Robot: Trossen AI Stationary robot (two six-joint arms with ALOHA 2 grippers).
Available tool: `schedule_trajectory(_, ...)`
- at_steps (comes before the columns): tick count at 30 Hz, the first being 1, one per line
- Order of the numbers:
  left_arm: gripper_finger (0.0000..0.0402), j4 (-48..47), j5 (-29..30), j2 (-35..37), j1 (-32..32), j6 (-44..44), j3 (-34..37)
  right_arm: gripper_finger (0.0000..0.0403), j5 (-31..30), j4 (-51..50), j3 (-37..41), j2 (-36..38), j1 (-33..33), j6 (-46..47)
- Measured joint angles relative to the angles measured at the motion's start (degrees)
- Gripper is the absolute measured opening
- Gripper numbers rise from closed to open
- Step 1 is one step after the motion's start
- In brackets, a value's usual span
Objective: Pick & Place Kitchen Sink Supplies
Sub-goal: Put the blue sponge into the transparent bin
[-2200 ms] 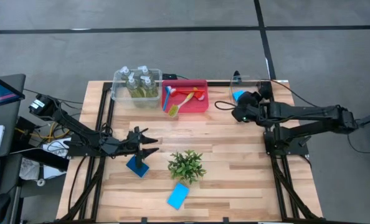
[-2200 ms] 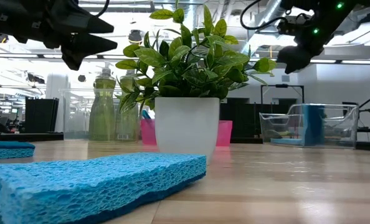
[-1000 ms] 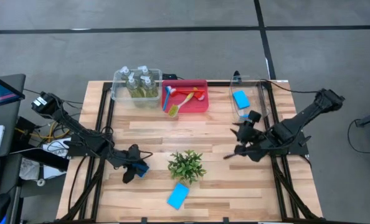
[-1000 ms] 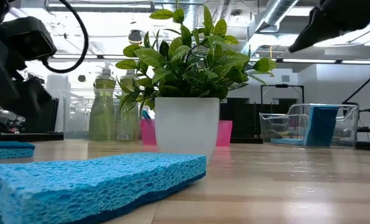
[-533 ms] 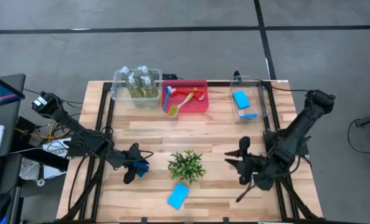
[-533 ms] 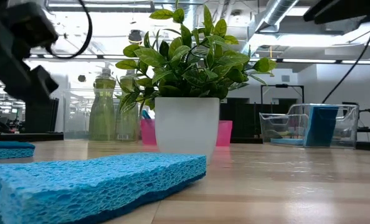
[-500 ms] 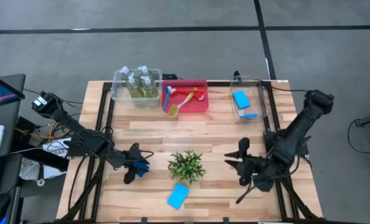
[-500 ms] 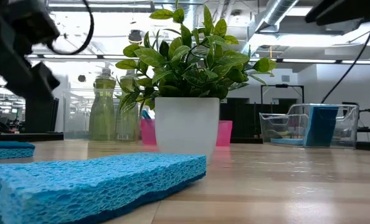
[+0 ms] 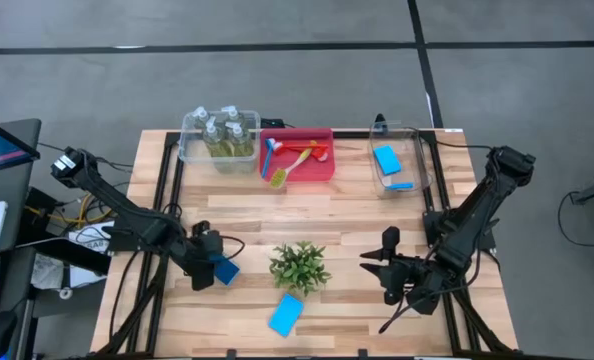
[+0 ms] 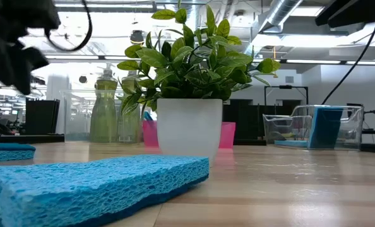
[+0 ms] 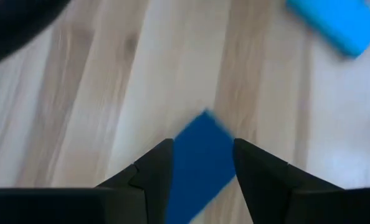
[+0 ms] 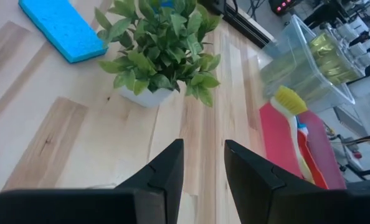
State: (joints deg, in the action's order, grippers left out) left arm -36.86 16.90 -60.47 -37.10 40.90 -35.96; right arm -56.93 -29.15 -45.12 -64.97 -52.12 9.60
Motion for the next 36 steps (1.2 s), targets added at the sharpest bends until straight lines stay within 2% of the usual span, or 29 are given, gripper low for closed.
schedule_trajectory(7,0.0157,-1.1,-4.9,-4.0,0.0,4.8,1.6,0.0109,0.1,0.0,0.0,0.0,0.0,1.4)
schedule_trajectory(13,0.0163,-0.1,-10.9,-10.1,-0.4,5.0,1.6,0.0109,0.1,0.0,0.0,0.0,0.0,1.4)
schedule_trajectory(18,0.0168,0.5,-11.8,-14.9,-2.4,3.0,1.7,0.0109,0.1,0.0,0.0,0.0,0.0,1.4)
schedule_trajectory(27,0.0168,3.0,-5.0,-20.0,-4.1,-2.9,1.5,0.0109,0.1,0.0,0.0,0.0,0.0,1.4)
schedule_trajectory(32,0.0165,4.8,4.0,-22.4,-4.0,-3.1,1.5,0.0109,0.1,0.0,0.0,0.0,0.0,1.4)
schedule_trajectory(36,0.0152,6.6,8.7,-24.3,-2.6,-3.0,1.5,0.0109,0.1,0.0,0.0,0.0,0.0,1.4)
